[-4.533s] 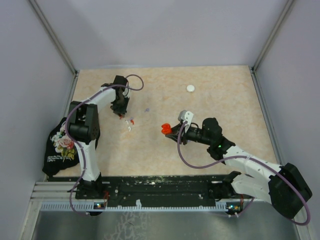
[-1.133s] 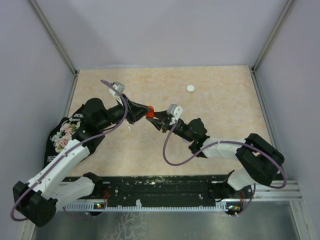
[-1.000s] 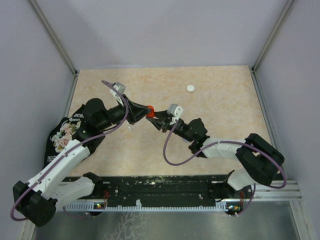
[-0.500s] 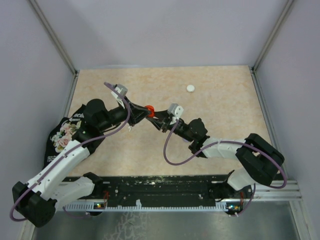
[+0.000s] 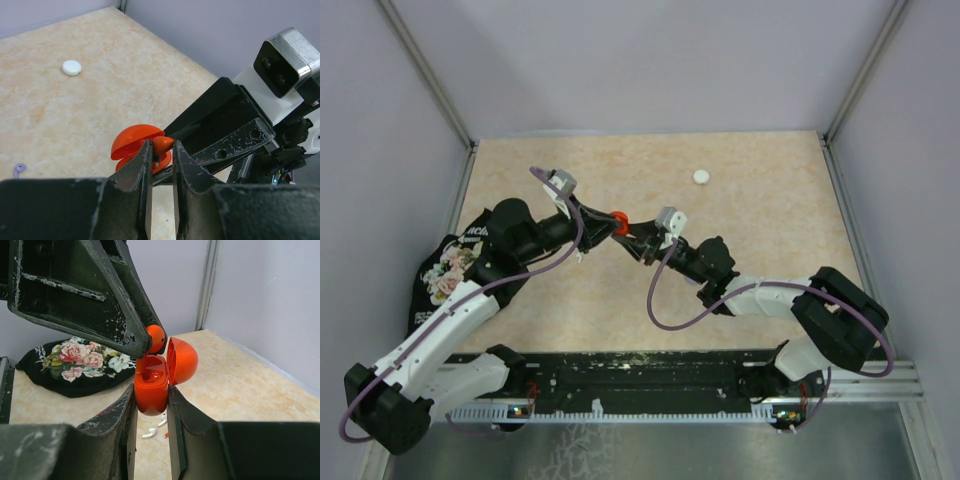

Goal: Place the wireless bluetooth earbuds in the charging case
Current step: Place the earbud in the charging case.

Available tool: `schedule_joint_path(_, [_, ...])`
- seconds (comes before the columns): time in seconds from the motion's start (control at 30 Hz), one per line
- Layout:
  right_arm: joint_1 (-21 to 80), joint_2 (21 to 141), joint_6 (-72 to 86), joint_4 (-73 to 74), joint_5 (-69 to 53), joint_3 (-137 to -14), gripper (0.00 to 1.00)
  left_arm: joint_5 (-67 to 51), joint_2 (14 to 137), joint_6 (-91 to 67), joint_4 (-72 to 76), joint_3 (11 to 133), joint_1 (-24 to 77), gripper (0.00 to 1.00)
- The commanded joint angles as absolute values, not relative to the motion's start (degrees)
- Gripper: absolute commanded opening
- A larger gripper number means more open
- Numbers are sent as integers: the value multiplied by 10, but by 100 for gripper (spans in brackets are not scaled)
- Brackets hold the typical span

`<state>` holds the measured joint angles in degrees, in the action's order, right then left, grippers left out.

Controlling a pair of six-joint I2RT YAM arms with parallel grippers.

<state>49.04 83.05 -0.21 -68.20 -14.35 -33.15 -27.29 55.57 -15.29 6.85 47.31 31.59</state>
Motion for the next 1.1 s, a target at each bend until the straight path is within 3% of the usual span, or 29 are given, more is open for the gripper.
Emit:
schedule_joint_path(0.0, [497,822,7,-732,-154,-361,0,-287,554,-141,79,470,322,13])
schedule_joint_path(1.07, [497,828,31,-766,-155,-360,0,-301,551,-90,42,473,323,14])
